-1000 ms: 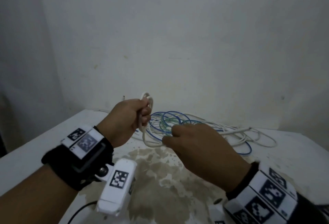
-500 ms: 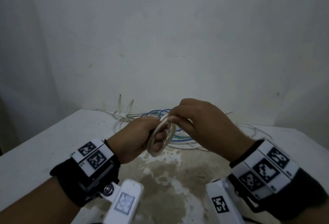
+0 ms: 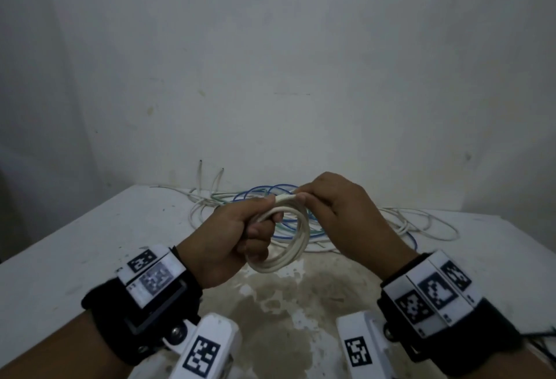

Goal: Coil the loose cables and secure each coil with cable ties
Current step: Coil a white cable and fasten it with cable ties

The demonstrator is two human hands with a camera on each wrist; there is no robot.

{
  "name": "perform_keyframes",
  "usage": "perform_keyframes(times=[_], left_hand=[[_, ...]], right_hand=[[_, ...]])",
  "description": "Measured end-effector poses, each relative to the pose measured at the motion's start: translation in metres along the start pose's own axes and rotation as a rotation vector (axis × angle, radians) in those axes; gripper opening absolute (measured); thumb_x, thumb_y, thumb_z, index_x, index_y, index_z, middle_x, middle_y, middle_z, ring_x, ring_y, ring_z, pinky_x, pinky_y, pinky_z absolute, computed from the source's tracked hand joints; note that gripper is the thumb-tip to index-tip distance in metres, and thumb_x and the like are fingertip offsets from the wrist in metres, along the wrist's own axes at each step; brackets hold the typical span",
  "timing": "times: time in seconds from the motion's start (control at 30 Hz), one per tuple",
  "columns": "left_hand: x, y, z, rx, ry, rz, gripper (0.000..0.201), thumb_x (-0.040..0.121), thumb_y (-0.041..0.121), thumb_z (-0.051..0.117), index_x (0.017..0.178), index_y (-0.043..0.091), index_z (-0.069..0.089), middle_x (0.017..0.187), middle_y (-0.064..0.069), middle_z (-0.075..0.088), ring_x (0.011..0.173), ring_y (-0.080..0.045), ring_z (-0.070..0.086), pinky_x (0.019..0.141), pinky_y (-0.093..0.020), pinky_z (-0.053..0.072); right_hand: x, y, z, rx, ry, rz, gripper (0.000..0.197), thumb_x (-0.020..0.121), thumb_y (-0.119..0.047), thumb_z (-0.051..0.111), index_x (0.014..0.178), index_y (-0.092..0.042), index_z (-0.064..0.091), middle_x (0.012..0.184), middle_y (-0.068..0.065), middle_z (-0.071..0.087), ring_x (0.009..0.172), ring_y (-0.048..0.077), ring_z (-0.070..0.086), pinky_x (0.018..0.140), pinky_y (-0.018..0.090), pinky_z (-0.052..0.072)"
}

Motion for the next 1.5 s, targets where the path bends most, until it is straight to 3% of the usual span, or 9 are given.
perform_keyframes(times=[0.27, 0.37, 0.5, 0.73, 0.87, 0.97, 1.07, 1.27, 1.5], left_hand=[[0.002, -0.002, 0.001, -0.102, 0.053, 0.067, 0.024, 0.079, 0.030, 0.049, 0.065, 0.010, 0.050, 0.042, 0.007, 0.022, 0.031, -0.005, 0.014, 0.049, -0.024, 0.009], [0.003, -0.004, 0.000, -0.163, 0.060, 0.103, 0.024, 0.078, 0.030, 0.047, 0.064, 0.011, 0.050, 0.041, 0.007, 0.022, 0.030, -0.005, 0.016, 0.044, -0.023, 0.016], [0.006, -0.008, 0.002, -0.260, 0.025, 0.099, 0.026, 0.079, 0.030, 0.045, 0.062, 0.011, 0.050, 0.038, 0.007, 0.023, 0.028, -0.006, 0.017, 0.038, -0.021, 0.023], [0.009, -0.029, -0.009, -0.148, 0.002, 0.036, 0.035, 0.084, 0.026, 0.039, 0.070, 0.003, 0.062, 0.052, -0.008, 0.046, 0.044, -0.020, 0.045, 0.054, -0.030, 0.042], [0.017, -0.028, -0.025, 0.478, 0.273, 0.285, 0.025, 0.088, 0.027, 0.046, 0.089, 0.013, 0.066, 0.084, -0.004, 0.066, 0.083, -0.021, 0.061, 0.076, -0.034, 0.048], [0.021, -0.032, -0.008, 0.606, 0.213, 0.340, 0.034, 0.099, 0.032, 0.043, 0.086, 0.008, 0.062, 0.071, -0.004, 0.060, 0.065, -0.018, 0.058, 0.062, -0.031, 0.050], [0.023, -0.045, 0.011, 0.400, 0.222, 0.289, 0.037, 0.100, 0.032, 0.041, 0.071, 0.011, 0.050, 0.055, 0.000, 0.038, 0.046, -0.016, 0.033, 0.043, -0.026, 0.033], [0.034, -0.066, 0.030, 0.071, 0.249, 0.257, 0.028, 0.101, 0.029, 0.041, 0.080, 0.010, 0.043, 0.052, 0.006, 0.024, 0.043, -0.009, 0.017, 0.040, -0.020, 0.017], [0.052, -0.090, 0.044, 0.347, 0.150, 0.210, 0.036, 0.099, 0.017, 0.042, 0.071, 0.012, 0.063, 0.063, -0.008, 0.056, 0.056, -0.020, 0.054, 0.059, -0.036, 0.046]], right_hand=[[-0.018, -0.004, 0.021, 0.558, 0.099, 0.285, 0.028, 0.099, -0.020, 0.046, 0.092, -0.040, 0.064, 0.096, -0.017, 0.069, 0.093, 0.000, 0.062, 0.084, 0.015, 0.046], [-0.022, -0.005, 0.034, 0.810, 0.124, 0.416, 0.026, 0.100, -0.025, 0.041, 0.103, -0.033, 0.066, 0.104, -0.006, 0.070, 0.098, 0.013, 0.066, 0.091, 0.037, 0.051], [-0.023, -0.011, 0.045, 0.927, 0.152, 0.474, 0.032, 0.100, -0.027, 0.038, 0.121, -0.020, 0.060, 0.096, -0.001, 0.068, 0.082, 0.011, 0.063, 0.076, 0.032, 0.052], [-0.034, -0.001, 0.041, 0.689, 0.138, 0.414, 0.022, 0.098, -0.027, 0.046, 0.108, -0.030, 0.066, 0.053, -0.013, 0.050, 0.050, 0.006, 0.046, 0.054, 0.028, 0.041], [-0.040, 0.005, 0.038, 0.299, -0.005, 0.285, 0.025, 0.096, -0.023, 0.051, 0.115, -0.017, 0.068, 0.088, -0.029, 0.058, 0.082, -0.014, 0.052, 0.074, 0.000, 0.036], [-0.044, 0.004, 0.042, 0.272, 0.044, 0.227, 0.019, 0.096, -0.018, 0.052, 0.104, -0.022, 0.068, 0.097, -0.015, 0.067, 0.088, -0.006, 0.057, 0.074, 0.003, 0.039], [-0.048, 0.010, 0.041, 0.472, 0.134, 0.388, 0.008, 0.095, -0.023, 0.054, 0.095, -0.031, 0.054, 0.078, -0.010, 0.065, 0.065, -0.004, 0.058, 0.058, 0.011, 0.039], [-0.065, 0.021, 0.035, 0.653, 0.225, 0.561, 0.018, 0.096, -0.020, 0.051, 0.104, -0.029, 0.065, 0.081, -0.006, 0.067, 0.062, 0.007, 0.061, 0.059, 0.026, 0.051], [-0.096, 0.044, 0.018, 0.447, 0.199, 0.583, 0.020, 0.095, -0.022, 0.053, 0.106, -0.024, 0.070, 0.063, -0.033, 0.058, 0.055, -0.008, 0.054, 0.062, 0.015, 0.040]])
Point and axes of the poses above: each hand's wrist, its own x-axis towards the middle knuckle, its own z-axis out of the palm, y = z × x, the point moved 2 cm from there along x, towards the middle knuckle
